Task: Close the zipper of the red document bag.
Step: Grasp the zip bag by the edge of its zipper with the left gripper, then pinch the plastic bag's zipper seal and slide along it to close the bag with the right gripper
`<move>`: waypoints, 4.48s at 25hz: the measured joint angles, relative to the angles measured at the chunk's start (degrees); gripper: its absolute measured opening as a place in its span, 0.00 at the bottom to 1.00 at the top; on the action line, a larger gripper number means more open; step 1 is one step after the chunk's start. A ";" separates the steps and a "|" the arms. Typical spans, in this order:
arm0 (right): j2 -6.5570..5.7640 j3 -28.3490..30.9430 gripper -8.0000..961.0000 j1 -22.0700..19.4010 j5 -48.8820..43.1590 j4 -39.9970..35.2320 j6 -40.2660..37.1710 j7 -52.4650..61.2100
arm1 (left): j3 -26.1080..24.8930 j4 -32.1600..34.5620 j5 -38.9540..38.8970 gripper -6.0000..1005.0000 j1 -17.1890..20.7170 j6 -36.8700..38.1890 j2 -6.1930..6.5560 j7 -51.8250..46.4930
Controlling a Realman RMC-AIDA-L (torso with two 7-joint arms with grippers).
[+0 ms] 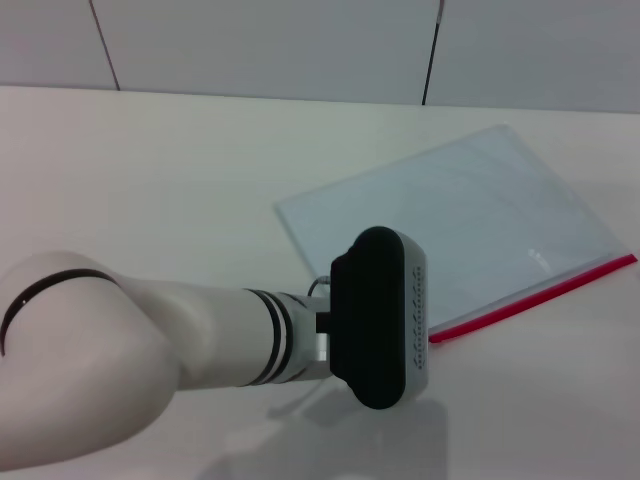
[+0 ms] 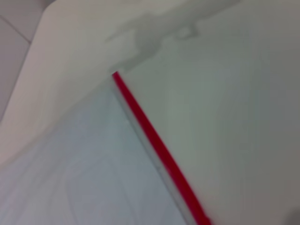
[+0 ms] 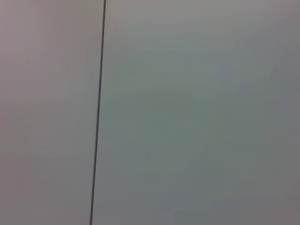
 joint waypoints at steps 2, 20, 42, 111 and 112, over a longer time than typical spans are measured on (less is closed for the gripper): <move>0.00 0.04 0.92 0.00 0.00 0.00 0.00 0.00 | 0.18 0.06 -0.02 0.51 -0.05 0.17 -0.01 -0.01; 0.00 -0.32 0.92 0.38 0.00 0.01 0.01 0.00 | 0.17 -6.84 0.27 0.50 -1.13 -5.83 0.23 3.18; 0.09 -0.27 0.91 0.42 -0.01 0.21 0.38 0.00 | 1.31 -13.67 -2.12 0.47 -3.77 -13.98 0.05 3.16; 0.38 -11.98 0.48 7.18 -46.71 -20.29 -13.93 -4.14 | 4.91 -11.90 -1.27 0.05 6.57 -43.22 1.83 4.41; 0.41 -12.43 0.47 7.26 -46.71 -20.29 -14.42 -4.14 | 4.96 -11.85 -1.29 0.05 6.58 -43.22 1.88 4.37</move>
